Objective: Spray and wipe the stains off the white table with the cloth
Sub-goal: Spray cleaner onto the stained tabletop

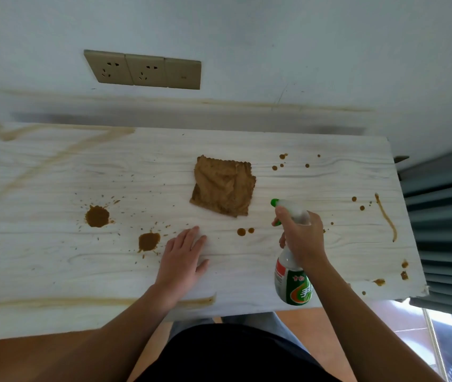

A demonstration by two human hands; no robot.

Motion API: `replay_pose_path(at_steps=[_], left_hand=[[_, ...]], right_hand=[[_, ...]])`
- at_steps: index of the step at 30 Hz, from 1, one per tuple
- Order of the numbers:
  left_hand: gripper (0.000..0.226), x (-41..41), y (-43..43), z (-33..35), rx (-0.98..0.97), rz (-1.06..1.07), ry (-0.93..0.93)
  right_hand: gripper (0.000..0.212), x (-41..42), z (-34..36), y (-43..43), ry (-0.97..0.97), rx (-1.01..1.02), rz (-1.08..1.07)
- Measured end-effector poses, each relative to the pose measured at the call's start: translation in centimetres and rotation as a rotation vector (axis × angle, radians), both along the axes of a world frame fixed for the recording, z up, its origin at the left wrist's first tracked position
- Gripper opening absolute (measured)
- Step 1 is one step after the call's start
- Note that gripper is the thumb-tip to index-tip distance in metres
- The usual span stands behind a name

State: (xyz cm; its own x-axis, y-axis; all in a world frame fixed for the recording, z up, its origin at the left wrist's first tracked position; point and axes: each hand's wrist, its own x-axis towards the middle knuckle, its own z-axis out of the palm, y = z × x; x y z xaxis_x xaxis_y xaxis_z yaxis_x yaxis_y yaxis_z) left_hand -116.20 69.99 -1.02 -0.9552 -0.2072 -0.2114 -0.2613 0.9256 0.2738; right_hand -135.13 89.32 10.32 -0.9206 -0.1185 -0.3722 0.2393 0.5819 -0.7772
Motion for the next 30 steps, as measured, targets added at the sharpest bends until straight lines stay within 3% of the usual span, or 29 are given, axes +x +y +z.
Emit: replay_pose_path(at_steps=[7,15,21,30], left_hand=[[0.061,0.1,0.1,-0.1,0.05,0.017,-0.074],[0.064,0.1,0.4,0.0,0.07,0.026,-0.126],[0.063,0.0,0.4,0.3,0.061,0.016,-0.14],[0.062,0.1,0.4,0.0,0.043,0.017,-0.117]], right_hand=[[0.044,0.6,0.6,0.8,-0.061,-0.024,-0.044],[0.028,1.2,1.0,1.9,-0.076,-0.094,-0.1],[0.045,2.1,0.9,2.0,-0.052,-0.093,-0.057],[0.033,1.4,0.4,0.2,-0.078,-0.096,-0.002]])
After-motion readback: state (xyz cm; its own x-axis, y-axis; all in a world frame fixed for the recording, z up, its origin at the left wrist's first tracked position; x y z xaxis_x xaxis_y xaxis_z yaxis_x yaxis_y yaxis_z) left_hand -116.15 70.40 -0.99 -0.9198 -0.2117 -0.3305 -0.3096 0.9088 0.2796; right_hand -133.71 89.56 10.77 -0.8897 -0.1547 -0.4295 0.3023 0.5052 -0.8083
